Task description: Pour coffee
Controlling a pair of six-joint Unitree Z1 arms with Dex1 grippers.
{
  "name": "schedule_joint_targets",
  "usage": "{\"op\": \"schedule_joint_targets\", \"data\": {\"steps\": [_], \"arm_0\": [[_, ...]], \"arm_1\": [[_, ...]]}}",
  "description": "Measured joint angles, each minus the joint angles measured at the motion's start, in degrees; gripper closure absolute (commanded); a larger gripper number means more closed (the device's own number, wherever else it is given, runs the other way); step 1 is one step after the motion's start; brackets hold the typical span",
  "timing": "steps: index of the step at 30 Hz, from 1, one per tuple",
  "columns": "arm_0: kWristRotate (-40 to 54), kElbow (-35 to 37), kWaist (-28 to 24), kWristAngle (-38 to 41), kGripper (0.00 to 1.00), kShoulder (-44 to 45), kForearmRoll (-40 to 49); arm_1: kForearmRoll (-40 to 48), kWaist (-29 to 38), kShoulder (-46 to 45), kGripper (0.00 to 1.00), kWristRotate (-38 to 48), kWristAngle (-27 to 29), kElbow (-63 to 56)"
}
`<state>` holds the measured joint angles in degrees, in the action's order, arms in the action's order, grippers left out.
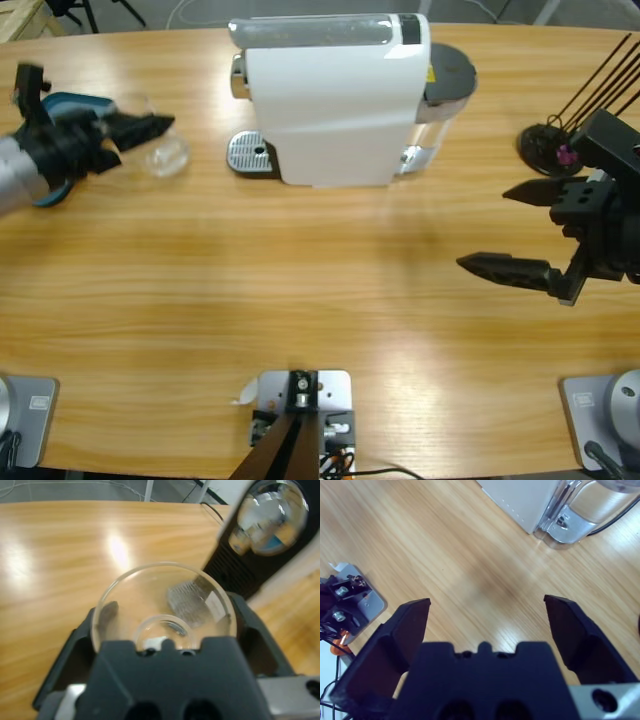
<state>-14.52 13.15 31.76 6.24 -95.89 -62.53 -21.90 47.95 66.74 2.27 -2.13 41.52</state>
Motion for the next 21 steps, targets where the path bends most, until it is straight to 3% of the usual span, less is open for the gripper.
{"op": "schedule_joint_targets", "data": {"steps": [4, 8, 12, 21], "arm_0": [[4.3, 14.7, -3.3, 0.9, 0.51, 2.3, 20.0], [10.1, 21.9, -4.0, 4.4, 0.515, 2.4, 30.5], [13.8, 22.9, -3.1, 8.0, 0.515, 2.3, 32.8], [19.7, 21.7, 3.0, 8.2, 0.515, -1.3, 32.3]], "arm_1": [[0.1, -0.5, 0.0, 0.023, -0.1, -0.3, -0.1], [0.1, -0.5, -0.4, 0.023, -0.1, -0.3, -0.5], [0.6, -0.5, -0.9, 0.023, -0.1, -0.3, -1.2], [1.2, -0.5, -1.0, 0.023, -0.1, -0.4, -1.3]]}}
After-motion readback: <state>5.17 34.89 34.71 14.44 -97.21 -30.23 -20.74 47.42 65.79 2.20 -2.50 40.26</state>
